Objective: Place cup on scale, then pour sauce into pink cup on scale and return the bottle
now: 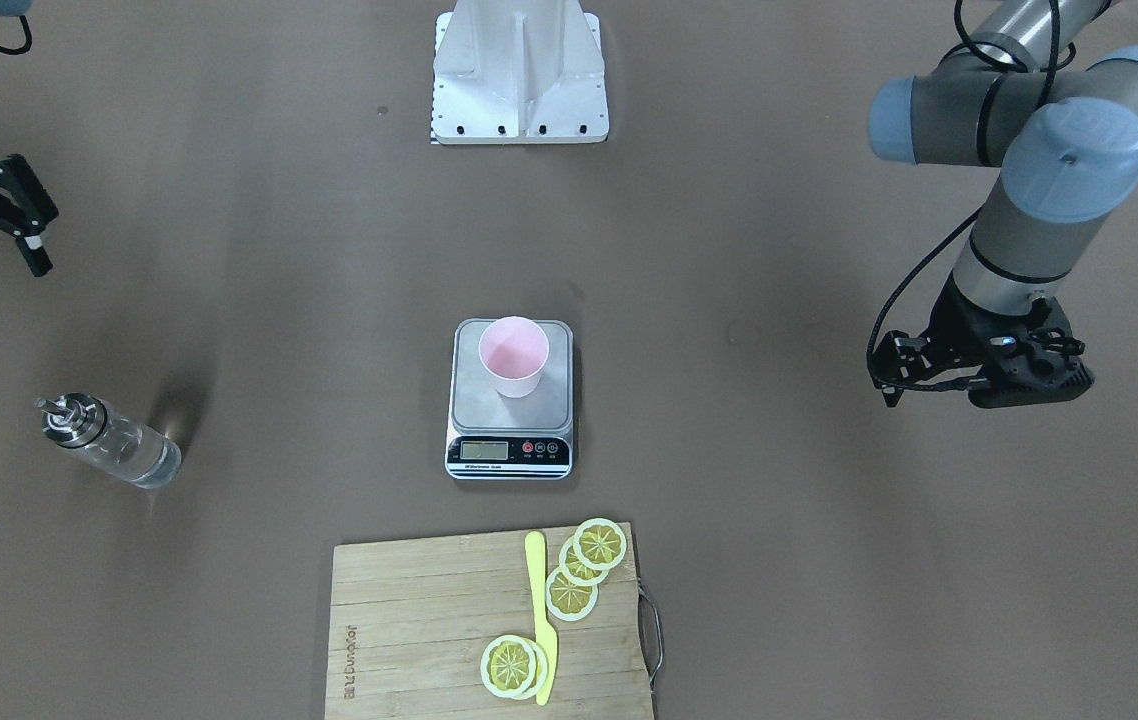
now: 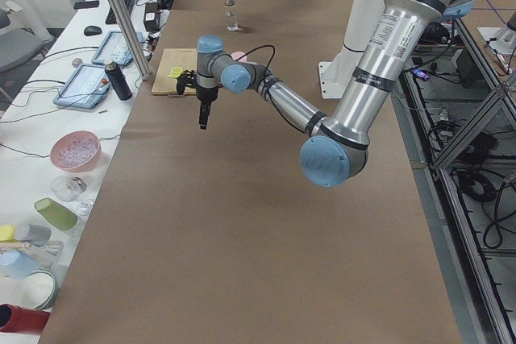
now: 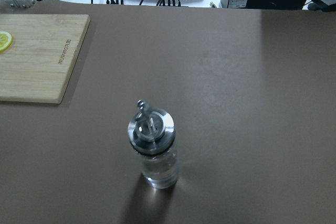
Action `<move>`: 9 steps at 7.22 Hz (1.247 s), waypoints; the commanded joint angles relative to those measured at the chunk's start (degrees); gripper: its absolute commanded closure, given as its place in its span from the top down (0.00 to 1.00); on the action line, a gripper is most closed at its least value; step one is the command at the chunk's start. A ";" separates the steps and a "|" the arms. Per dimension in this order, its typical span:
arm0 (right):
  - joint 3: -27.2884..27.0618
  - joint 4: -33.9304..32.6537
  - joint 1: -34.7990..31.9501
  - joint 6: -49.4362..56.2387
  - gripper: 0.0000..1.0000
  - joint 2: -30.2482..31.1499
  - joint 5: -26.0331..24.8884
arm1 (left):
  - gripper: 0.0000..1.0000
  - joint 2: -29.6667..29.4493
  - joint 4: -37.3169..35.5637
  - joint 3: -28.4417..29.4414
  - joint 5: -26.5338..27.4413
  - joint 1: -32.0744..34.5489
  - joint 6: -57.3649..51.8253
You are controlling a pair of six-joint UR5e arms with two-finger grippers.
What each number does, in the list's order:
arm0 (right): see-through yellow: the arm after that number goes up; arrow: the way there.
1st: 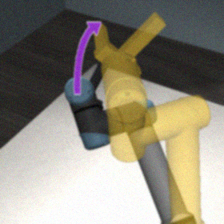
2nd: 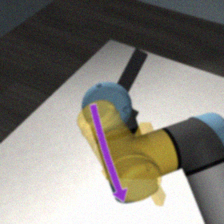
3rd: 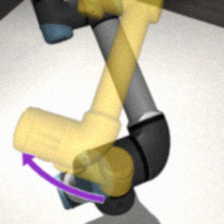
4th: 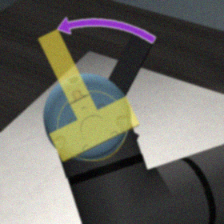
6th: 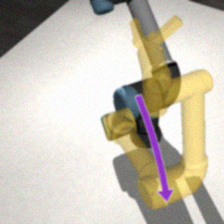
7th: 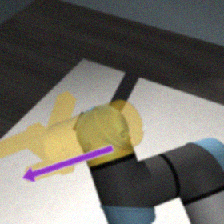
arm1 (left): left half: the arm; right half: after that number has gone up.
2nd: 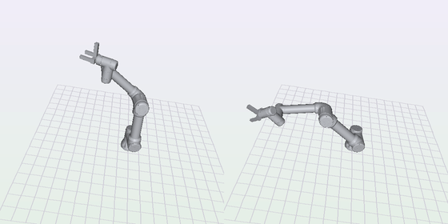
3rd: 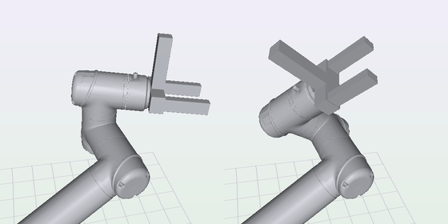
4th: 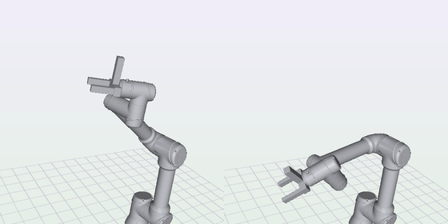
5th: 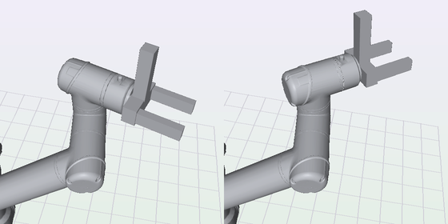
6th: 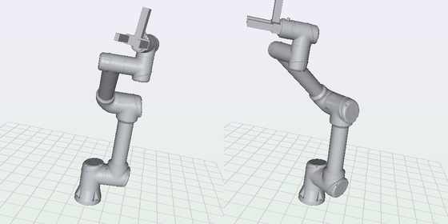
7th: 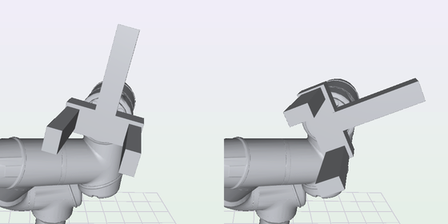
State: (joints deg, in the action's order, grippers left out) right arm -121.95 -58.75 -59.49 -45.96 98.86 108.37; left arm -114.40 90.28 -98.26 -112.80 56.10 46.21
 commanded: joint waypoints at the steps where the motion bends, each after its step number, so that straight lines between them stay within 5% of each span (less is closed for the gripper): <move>1: 3.71 -17.45 -14.03 21.85 1.00 -8.46 12.44 | 0.99 0.05 0.16 -0.36 -0.14 0.15 0.02; 3: 10.56 -36.54 -21.16 38.42 1.00 -19.01 19.13 | 0.99 0.32 0.42 -0.44 -0.75 1.82 -0.07; 4: 15.99 -39.92 -21.80 41.36 1.00 -20.62 24.21 | 0.99 0.49 0.42 -0.45 -0.93 1.91 -0.07; 7: 24.62 -39.52 -22.42 43.40 1.00 -14.05 25.05 | 0.99 5.39 -3.16 -0.01 -18.80 16.26 -15.35; 9: 26.68 -39.51 -22.42 42.71 1.00 -14.04 25.40 | 0.99 7.34 -5.81 3.31 -18.95 25.25 -32.33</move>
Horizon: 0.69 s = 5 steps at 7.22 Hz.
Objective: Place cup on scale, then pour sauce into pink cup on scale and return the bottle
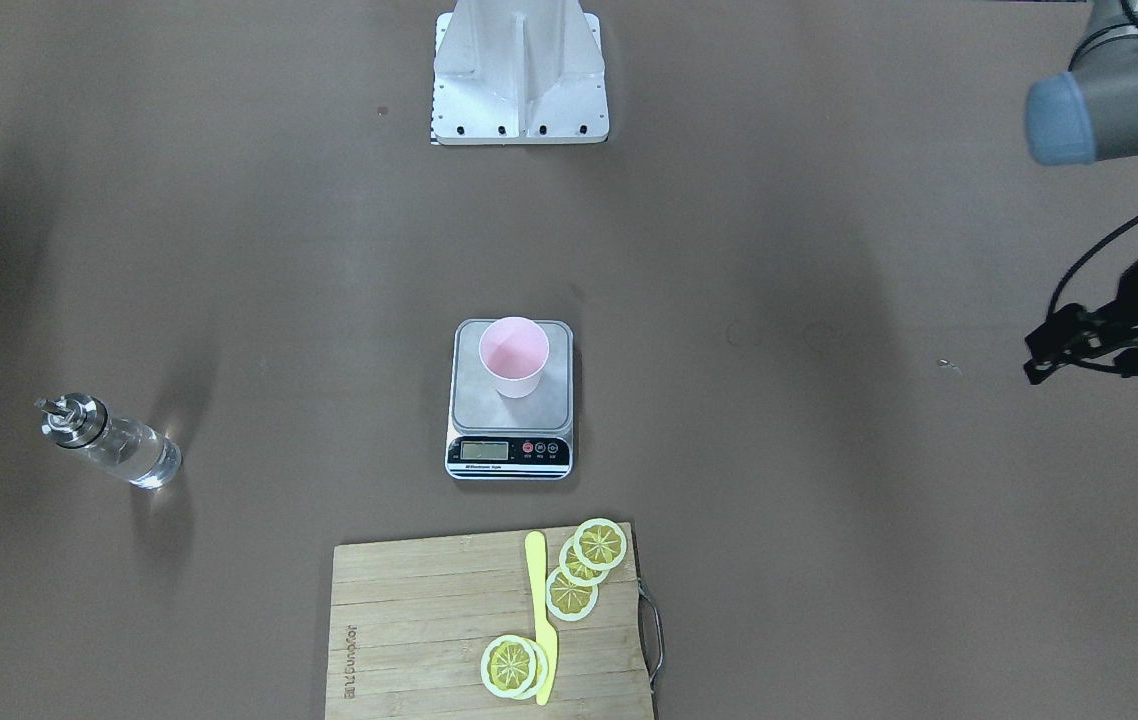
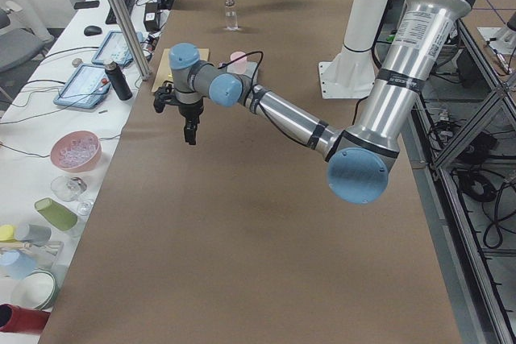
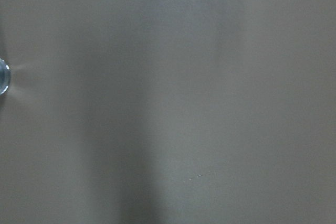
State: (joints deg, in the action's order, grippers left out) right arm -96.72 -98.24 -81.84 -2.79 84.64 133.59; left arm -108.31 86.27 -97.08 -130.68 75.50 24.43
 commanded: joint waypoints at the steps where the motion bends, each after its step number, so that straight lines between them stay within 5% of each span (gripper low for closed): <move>1: 1.44 -0.02 -0.16 -0.54 1.00 0.35 0.35 | 0.99 2.39 -1.29 7.03 -1.24 10.76 -19.94; 5: 0.83 -0.02 -5.94 -0.46 1.00 2.98 7.27 | 0.99 8.72 2.76 10.33 -1.51 14.42 -23.82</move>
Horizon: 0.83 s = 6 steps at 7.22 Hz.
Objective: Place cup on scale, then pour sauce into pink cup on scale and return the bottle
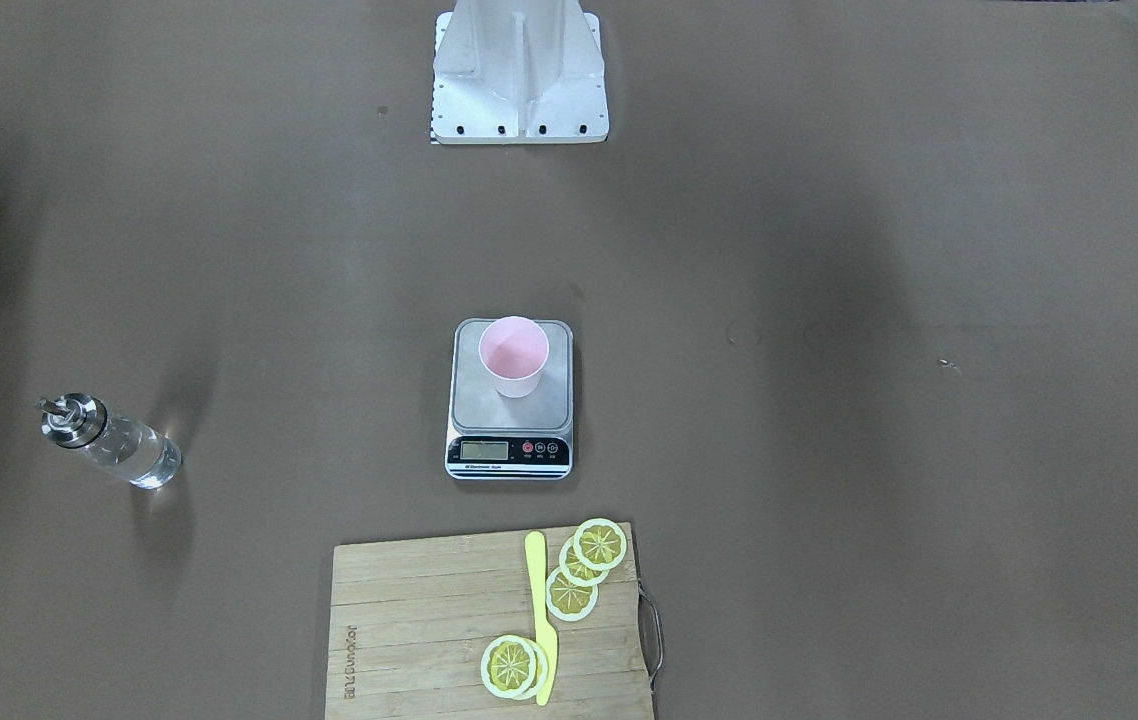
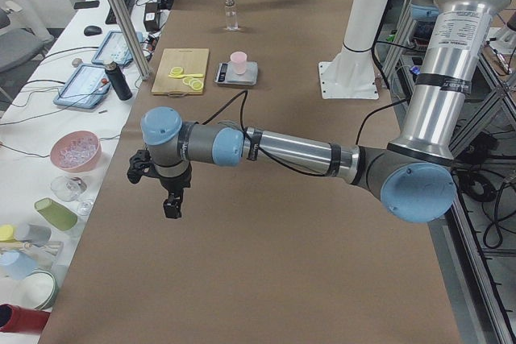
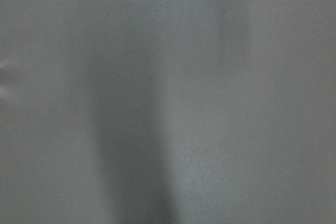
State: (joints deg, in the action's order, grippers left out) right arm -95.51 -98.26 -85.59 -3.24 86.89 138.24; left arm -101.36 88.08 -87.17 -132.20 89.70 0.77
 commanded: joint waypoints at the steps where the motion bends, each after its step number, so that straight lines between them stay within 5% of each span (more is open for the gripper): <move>1: -0.64 0.00 -2.56 -0.01 1.00 0.82 2.65 | 0.99 2.22 0.95 1.46 0.01 0.21 -0.24; 6: -0.56 0.00 -3.00 -0.01 1.00 0.82 2.47 | 0.99 2.92 0.95 1.30 -0.08 0.21 -0.07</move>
